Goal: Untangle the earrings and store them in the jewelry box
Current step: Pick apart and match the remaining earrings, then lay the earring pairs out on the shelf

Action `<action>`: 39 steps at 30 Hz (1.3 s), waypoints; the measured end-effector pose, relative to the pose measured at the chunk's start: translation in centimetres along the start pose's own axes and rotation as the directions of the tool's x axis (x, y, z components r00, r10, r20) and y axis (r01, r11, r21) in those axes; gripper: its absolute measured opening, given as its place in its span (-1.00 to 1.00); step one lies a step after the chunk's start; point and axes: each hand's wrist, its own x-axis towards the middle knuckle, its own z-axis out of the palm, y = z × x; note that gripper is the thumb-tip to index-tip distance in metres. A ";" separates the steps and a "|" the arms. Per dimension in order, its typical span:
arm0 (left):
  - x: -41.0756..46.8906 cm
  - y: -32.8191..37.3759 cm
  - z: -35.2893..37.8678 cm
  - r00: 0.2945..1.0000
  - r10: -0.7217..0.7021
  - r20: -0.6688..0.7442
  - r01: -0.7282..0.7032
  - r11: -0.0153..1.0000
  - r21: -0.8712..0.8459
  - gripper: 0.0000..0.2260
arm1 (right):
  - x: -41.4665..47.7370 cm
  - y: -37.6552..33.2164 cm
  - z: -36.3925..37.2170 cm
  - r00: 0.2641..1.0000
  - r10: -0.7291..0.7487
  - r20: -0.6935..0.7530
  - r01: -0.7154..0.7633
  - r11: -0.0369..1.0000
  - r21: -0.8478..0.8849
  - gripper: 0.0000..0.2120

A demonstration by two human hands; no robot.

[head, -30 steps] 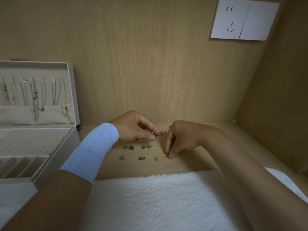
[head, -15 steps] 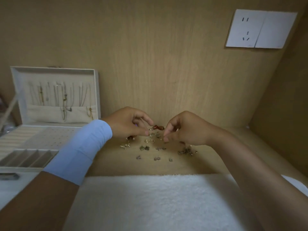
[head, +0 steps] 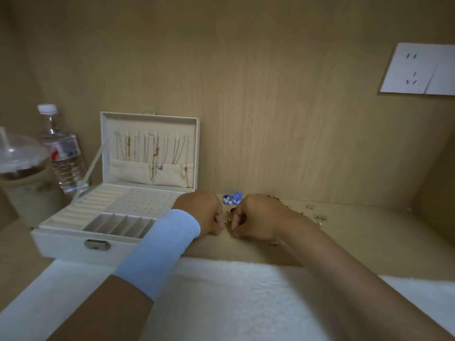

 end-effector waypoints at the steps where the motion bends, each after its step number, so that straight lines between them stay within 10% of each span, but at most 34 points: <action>1: -0.1 -0.1 0.3 1.000 0.009 -0.001 -0.009 1.000 0.015 -0.90 | 0.1 -0.2 0.1 1.000 0.002 -0.009 -0.002 1.000 -0.007 -0.94; 24: 0.9 -0.7 0.7 0.996 0.052 0.072 -0.054 0.998 0.030 -0.88 | 0.8 0.4 1.1 0.999 -0.005 -0.035 0.008 0.996 0.089 -0.93; 31: 1.3 1.7 -1.4 0.987 0.105 -0.123 -0.129 0.970 -0.204 -0.94 | -2.3 5.8 -4.7 0.979 0.106 -0.175 -0.059 0.965 0.255 -0.93; 39: 4.9 11.2 -0.1 0.973 0.231 0.003 -0.217 0.917 -0.335 -0.89 | -6.5 13.0 -6.1 0.966 0.187 -0.177 -0.152 0.969 0.194 -0.87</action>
